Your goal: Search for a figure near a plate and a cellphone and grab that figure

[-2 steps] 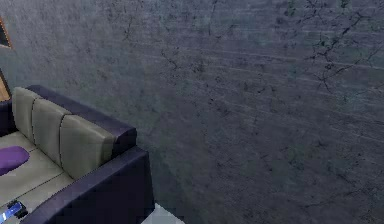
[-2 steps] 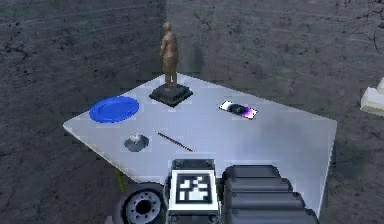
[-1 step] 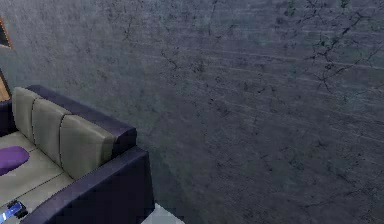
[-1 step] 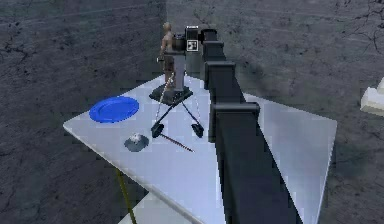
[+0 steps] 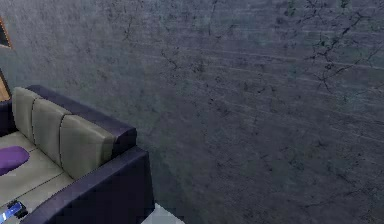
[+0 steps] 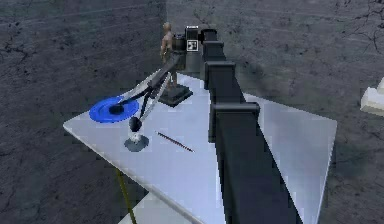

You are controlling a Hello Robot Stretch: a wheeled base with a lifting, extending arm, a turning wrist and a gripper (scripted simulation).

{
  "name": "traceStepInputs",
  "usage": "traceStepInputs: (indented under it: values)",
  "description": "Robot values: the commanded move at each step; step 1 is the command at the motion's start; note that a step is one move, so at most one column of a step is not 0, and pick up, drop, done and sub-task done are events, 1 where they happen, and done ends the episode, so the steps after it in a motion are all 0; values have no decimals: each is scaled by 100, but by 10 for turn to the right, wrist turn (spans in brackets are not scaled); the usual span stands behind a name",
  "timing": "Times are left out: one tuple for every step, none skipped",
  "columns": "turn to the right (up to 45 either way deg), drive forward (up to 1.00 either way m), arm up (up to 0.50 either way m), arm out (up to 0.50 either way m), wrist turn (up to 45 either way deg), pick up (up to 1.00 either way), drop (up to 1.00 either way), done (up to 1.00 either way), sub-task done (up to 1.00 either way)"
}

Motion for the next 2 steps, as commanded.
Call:
traceStepInputs:
  values:
    - [0,0,0,0,450,0,0,0,0]
    - [0,0,0,0,450,0,0,0,0]
